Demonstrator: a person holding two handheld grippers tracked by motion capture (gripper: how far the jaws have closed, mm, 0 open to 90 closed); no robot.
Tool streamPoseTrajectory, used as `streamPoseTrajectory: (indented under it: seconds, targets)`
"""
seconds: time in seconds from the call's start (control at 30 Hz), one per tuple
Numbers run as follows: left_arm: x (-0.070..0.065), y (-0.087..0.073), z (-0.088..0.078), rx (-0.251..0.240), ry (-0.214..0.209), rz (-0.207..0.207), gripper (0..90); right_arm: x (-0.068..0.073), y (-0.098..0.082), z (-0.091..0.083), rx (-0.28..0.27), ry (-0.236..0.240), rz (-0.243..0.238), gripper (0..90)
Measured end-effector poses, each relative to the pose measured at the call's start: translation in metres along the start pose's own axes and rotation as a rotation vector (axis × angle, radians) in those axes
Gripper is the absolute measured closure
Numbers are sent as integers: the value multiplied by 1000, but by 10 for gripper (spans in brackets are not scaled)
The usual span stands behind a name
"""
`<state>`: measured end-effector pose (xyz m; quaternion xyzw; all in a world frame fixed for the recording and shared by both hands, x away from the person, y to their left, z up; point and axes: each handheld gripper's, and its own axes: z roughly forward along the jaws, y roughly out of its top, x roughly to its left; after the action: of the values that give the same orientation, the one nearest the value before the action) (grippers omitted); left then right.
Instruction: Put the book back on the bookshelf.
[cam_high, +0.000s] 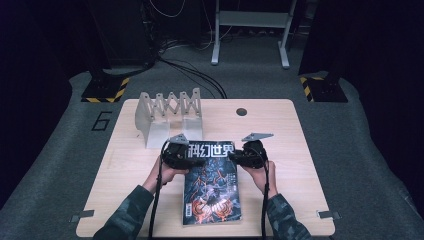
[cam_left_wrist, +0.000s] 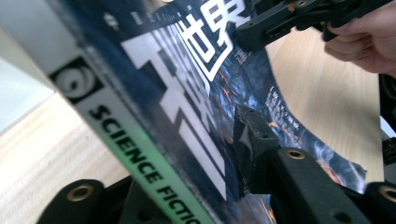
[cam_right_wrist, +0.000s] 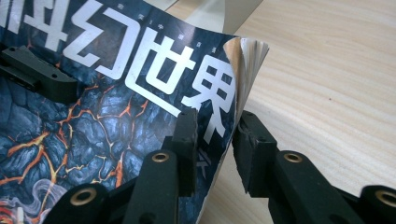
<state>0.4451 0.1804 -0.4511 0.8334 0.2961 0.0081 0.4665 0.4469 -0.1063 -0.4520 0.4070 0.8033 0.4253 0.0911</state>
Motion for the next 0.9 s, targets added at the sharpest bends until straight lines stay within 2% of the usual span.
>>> streamPoseTrajectory:
  seconds: [0.13, 0.17, 0.23, 0.27, 0.3, 0.33, 0.37, 0.43, 0.57, 0.6, 0.67, 0.73, 0.83, 0.9]
  targets:
    - [-4, 3, -8, -56, -4, 50, 728, -1, 4, -8, -35, 0, -11, 678]
    - [-5, 3, -10, -72, -12, 64, 729, -1, 5, -9, -41, 6, 1, 650]
    - [-9, 5, -13, -96, -28, 103, 734, -4, 6, -11, -55, 23, -4, 558]
    - [-12, 6, -14, -108, -24, 119, 737, -4, 6, -12, -55, 40, 6, 515]
    - [-14, 7, -15, -104, -29, 138, 738, -5, 6, -12, -57, 47, -5, 478]
    - [-16, 7, -15, -112, -25, 142, 740, -6, 6, -11, -62, 58, 2, 417]
    - [-18, 8, -15, -116, -24, 159, 741, -6, 7, -11, -61, 70, 7, 396]
    - [-19, 8, -15, -120, -32, 159, 742, -6, 7, -10, -55, 89, 15, 330]
    - [-18, 8, -17, -135, -45, 162, 745, -8, 7, -4, -34, 113, 34, 296]
    - [-17, 8, -19, -137, -44, 174, 746, -9, 6, -2, -29, 120, 44, 288]
    - [-17, 8, -19, -149, -45, 182, 748, -13, 6, 0, -39, 159, 52, 302]
    - [-18, 8, -19, -149, -39, 167, 747, -13, 6, 0, -49, 184, 66, 381]
    - [-15, 9, -20, -142, -32, 158, 740, -11, 8, -3, -70, 147, 53, 450]
    - [-12, 9, -20, -128, -22, 140, 734, -10, 9, -5, -78, 128, 59, 533]
